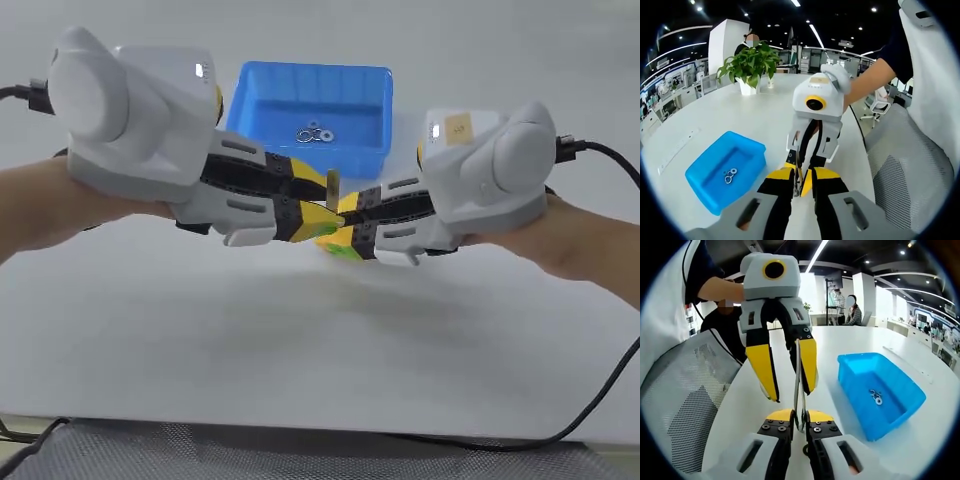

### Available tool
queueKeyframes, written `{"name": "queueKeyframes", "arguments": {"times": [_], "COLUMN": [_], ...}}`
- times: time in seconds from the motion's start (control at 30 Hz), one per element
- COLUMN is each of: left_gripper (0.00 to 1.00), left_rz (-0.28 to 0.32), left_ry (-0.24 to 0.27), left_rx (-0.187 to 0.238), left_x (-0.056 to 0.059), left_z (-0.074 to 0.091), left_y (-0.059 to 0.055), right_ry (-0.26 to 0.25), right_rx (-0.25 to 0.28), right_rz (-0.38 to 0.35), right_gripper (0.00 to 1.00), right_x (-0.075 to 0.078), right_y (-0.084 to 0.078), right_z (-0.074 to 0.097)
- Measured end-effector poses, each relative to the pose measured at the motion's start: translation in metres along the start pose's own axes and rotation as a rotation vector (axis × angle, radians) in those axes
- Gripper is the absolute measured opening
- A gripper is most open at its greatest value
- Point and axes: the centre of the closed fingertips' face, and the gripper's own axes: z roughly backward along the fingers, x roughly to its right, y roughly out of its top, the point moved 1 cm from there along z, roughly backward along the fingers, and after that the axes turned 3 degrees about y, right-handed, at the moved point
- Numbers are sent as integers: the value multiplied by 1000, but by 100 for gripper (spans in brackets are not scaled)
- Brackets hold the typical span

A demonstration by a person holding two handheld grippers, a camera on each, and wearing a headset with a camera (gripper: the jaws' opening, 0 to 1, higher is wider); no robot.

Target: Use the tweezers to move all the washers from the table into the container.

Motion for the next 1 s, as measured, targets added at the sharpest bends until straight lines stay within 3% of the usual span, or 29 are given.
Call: {"name": "queueKeyframes", "arguments": {"times": [0.6, 0.83, 1.0], "left_gripper": [22, 22, 24], "left_rz": [-10, -8, -4], "left_ry": [34, 56, 85], "left_rx": [-9, -10, -30], "left_x": [-6, -9, -11], "left_z": [13, 29, 45], "left_y": [-2, -4, -13], "right_ry": [-1, -8, -18], "right_rx": [21, 29, 33], "right_rz": [12, 22, 31], "right_gripper": [9, 9, 9], "right_x": [1, 4, 8], "right_y": [11, 20, 29], "right_z": [1, 6, 13]}}
